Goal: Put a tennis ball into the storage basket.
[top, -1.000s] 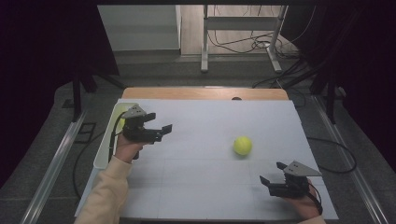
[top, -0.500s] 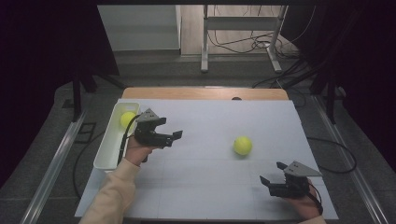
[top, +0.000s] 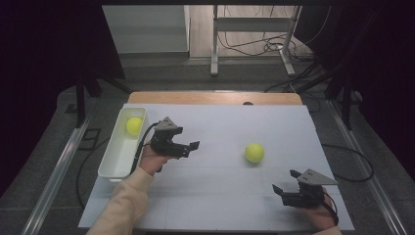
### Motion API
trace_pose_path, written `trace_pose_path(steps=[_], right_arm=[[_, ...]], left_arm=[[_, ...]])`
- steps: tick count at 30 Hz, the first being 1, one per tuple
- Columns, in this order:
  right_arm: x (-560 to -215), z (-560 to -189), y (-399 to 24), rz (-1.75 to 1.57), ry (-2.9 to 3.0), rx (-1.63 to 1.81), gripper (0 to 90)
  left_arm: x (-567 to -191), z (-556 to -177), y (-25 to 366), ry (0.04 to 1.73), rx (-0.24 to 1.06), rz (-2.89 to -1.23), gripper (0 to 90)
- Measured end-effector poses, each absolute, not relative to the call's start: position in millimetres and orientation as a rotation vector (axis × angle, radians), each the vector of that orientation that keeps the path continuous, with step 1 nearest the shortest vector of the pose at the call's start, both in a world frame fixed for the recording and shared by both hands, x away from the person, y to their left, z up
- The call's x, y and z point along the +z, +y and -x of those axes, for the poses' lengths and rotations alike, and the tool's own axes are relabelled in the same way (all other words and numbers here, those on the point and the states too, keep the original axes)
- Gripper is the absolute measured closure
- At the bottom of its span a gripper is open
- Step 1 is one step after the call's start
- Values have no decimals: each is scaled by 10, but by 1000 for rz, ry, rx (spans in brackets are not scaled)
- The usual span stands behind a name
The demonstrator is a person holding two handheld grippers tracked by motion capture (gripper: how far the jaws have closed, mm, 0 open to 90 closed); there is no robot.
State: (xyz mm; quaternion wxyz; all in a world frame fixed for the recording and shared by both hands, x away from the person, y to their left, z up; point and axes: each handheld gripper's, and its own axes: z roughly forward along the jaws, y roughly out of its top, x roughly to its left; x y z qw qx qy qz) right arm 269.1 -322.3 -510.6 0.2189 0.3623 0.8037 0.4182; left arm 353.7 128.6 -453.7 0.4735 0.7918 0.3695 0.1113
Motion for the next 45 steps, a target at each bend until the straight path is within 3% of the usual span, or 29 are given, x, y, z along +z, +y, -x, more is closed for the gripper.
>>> trace_pose_path(steps=[45], right_arm=[[-5107,-2697,-3231,-1008,2223,1165,141]], left_arm=[[-4627,-3732,617,818,246,-2021,98]])
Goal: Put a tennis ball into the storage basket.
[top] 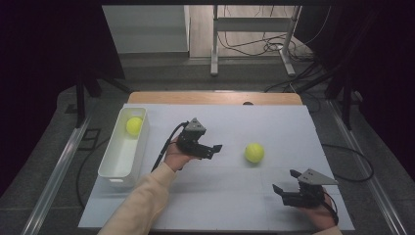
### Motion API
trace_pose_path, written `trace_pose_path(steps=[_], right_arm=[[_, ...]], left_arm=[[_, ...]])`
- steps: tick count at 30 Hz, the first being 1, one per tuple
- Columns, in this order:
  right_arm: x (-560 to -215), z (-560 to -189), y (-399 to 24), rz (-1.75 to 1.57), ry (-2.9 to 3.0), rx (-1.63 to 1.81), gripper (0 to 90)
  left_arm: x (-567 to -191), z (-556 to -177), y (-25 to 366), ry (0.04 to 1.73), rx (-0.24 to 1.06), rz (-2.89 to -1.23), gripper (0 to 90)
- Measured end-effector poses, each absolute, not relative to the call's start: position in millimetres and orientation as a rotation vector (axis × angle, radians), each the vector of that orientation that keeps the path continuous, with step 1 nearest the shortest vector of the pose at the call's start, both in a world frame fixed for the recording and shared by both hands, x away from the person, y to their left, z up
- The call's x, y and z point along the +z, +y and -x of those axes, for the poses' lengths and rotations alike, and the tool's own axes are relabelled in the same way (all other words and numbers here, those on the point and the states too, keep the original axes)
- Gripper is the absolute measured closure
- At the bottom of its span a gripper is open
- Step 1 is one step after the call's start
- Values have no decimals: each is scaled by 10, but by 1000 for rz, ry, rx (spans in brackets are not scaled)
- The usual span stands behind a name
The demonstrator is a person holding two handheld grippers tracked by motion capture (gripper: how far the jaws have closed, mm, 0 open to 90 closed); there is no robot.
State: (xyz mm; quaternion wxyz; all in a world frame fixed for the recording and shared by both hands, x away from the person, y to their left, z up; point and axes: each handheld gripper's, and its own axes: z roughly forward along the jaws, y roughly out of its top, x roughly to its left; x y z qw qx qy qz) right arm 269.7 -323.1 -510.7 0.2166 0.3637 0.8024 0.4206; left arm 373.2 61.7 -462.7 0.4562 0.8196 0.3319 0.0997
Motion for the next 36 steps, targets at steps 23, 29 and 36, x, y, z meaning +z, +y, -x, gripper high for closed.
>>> trace_pose_path(steps=[23,29,36], right_arm=[[-5112,-2698,-3233,-1008,2225,1162,142],[-5112,-2697,-3232,-1008,2226,1156,142],[-5112,-2696,-3232,-1007,2225,1155,142]], left_arm=[[-4665,-3815,375,787,210,-2058,98],[-4676,-3827,327,781,201,-2069,98],[-4695,-3842,229,768,189,-2090,98]])
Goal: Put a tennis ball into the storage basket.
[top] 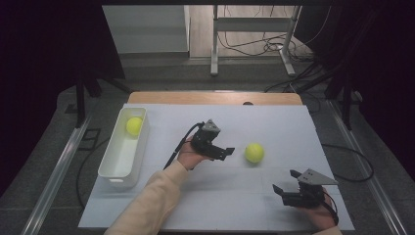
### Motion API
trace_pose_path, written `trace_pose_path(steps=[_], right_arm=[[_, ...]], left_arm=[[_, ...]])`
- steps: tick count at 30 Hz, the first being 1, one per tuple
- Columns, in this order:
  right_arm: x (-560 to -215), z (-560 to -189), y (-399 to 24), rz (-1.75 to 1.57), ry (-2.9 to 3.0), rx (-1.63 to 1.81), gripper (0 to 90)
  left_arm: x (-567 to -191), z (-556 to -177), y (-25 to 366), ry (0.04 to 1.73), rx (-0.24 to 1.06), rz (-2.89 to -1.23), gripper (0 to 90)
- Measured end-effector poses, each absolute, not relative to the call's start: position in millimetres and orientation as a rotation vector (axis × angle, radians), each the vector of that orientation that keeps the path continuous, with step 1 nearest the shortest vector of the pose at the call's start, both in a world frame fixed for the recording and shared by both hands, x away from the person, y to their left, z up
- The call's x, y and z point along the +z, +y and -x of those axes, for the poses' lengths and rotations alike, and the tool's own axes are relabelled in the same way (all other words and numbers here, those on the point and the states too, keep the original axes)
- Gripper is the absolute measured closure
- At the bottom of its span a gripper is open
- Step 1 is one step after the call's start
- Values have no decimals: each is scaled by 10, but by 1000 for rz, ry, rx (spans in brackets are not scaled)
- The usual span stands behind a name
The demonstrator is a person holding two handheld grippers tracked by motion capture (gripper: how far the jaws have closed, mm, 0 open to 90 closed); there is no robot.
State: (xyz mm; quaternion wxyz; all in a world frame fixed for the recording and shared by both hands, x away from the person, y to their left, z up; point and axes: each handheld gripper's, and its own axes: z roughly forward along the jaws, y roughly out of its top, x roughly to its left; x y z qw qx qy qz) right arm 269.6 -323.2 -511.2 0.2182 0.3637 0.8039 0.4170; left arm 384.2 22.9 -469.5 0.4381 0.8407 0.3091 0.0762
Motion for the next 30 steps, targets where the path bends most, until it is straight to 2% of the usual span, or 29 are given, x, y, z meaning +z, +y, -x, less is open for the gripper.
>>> trace_pose_path(steps=[30], right_arm=[[-5114,-2691,-3237,-1006,2228,1153,143]], left_arm=[[-4820,-3926,-170,728,146,-2150,97]])
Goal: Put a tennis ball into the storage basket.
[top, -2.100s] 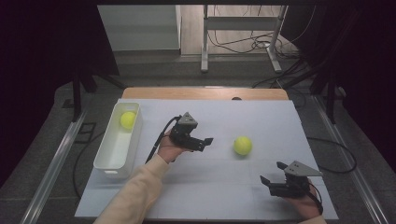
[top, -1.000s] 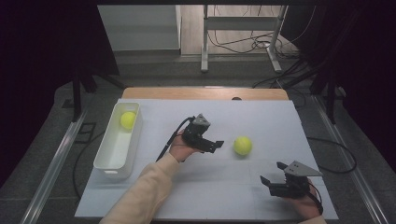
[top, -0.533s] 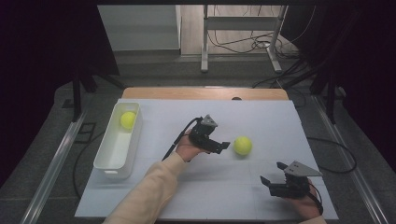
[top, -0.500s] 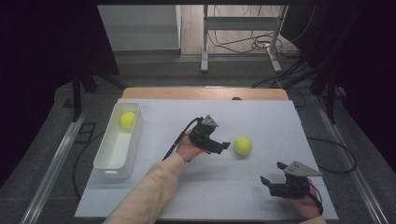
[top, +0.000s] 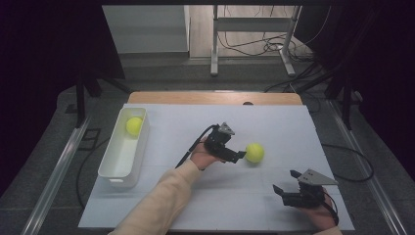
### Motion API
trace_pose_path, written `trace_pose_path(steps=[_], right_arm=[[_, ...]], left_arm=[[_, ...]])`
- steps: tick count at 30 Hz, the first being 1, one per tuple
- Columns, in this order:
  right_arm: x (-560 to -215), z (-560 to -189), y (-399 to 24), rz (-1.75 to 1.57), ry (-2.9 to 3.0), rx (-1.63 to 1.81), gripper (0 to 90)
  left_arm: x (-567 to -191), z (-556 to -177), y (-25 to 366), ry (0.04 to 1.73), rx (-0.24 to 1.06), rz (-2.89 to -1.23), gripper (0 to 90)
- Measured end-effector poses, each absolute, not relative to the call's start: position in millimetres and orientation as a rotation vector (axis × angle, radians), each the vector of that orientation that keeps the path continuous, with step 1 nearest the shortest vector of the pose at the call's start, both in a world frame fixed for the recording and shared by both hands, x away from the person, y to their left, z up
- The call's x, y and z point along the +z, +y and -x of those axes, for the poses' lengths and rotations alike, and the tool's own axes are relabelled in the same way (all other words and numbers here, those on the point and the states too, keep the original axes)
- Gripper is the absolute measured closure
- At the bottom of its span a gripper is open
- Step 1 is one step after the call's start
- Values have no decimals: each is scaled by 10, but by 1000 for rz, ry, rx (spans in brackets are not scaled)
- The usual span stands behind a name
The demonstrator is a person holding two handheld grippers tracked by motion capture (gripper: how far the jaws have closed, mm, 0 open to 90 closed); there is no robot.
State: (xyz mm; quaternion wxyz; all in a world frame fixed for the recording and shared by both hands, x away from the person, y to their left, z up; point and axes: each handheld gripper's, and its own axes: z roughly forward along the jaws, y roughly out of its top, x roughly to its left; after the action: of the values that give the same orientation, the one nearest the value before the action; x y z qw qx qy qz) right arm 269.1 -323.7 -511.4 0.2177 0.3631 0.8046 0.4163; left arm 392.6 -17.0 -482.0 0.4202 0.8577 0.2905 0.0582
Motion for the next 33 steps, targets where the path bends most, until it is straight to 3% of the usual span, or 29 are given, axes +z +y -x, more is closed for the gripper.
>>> trace_pose_path(steps=[33], right_arm=[[-5117,-2674,-3251,-1011,2223,1147,144]], left_arm=[[-4955,-3991,-487,708,113,-2202,85]])
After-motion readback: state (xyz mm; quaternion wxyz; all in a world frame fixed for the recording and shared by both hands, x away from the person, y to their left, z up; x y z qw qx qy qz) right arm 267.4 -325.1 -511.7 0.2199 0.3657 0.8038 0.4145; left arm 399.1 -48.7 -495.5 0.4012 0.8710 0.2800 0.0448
